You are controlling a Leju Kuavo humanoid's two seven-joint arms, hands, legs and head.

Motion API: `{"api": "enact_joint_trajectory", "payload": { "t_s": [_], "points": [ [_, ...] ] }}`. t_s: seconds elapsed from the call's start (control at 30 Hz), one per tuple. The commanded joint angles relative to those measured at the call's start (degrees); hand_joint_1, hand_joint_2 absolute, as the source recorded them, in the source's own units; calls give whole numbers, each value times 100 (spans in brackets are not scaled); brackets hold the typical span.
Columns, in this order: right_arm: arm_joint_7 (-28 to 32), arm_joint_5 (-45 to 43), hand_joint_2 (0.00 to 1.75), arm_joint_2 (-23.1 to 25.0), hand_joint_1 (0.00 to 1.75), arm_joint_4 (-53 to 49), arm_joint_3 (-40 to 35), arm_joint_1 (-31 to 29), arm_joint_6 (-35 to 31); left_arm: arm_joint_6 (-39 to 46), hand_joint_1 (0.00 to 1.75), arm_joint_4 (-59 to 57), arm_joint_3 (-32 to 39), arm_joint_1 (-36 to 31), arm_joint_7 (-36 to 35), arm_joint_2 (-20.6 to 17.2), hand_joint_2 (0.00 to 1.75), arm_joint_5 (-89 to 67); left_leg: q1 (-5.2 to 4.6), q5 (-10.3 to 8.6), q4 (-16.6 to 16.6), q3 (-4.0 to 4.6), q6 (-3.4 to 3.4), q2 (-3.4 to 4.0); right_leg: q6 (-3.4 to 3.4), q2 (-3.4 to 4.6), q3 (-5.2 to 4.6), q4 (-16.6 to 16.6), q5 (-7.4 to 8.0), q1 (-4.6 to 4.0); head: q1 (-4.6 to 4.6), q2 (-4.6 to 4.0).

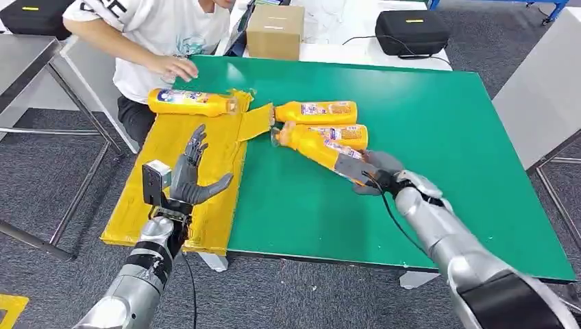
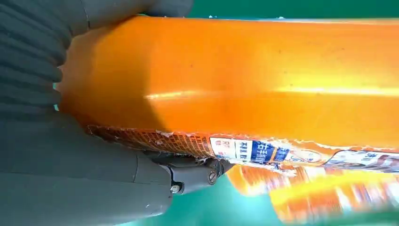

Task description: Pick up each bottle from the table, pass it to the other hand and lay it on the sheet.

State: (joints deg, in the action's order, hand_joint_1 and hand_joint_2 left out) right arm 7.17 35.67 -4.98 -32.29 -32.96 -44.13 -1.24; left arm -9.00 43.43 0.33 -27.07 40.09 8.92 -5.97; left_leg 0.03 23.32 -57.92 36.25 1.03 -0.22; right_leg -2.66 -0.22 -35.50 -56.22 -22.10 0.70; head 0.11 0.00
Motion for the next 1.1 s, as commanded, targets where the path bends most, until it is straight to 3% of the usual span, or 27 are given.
{"api": "enact_joint_trajectory", "payload": {
  "t_s": [0.03,0.33,0.53,0.9,1.1],
  "points": [
    [188,-152,175,732,175,-1843,483,1504,-1174,396,0,-390,-21,-250,-33,129,175,-97,7,7,7,-17,-7,2,8,1,12,6,-6,-7,-2,0],
    [182,-126,175,718,175,-1913,475,1522,-1226,415,0,-383,-20,-253,-42,135,175,-96,7,8,1,-3,-4,-1,11,-3,0,-1,-13,-6,0,0],
    [602,-300,175,1351,175,-2427,667,2134,-1916,454,0,-382,-95,-301,-349,314,175,23,6,8,3,-1,-7,-5,12,-6,-1,1,-14,-4,0,0],
    [1412,-896,175,1830,175,-1274,521,1846,-2072,-518,0,-273,-825,-260,-990,340,175,813,7,11,3,-6,-6,4,13,1,-1,0,-15,-7,0,0],
    [1408,-668,175,1944,175,-1140,173,1825,-2031,-680,0,-44,-967,-207,-1154,333,175,1127,8,14,2,-6,-8,9,14,7,0,0,-16,-7,0,0]
  ]
}}
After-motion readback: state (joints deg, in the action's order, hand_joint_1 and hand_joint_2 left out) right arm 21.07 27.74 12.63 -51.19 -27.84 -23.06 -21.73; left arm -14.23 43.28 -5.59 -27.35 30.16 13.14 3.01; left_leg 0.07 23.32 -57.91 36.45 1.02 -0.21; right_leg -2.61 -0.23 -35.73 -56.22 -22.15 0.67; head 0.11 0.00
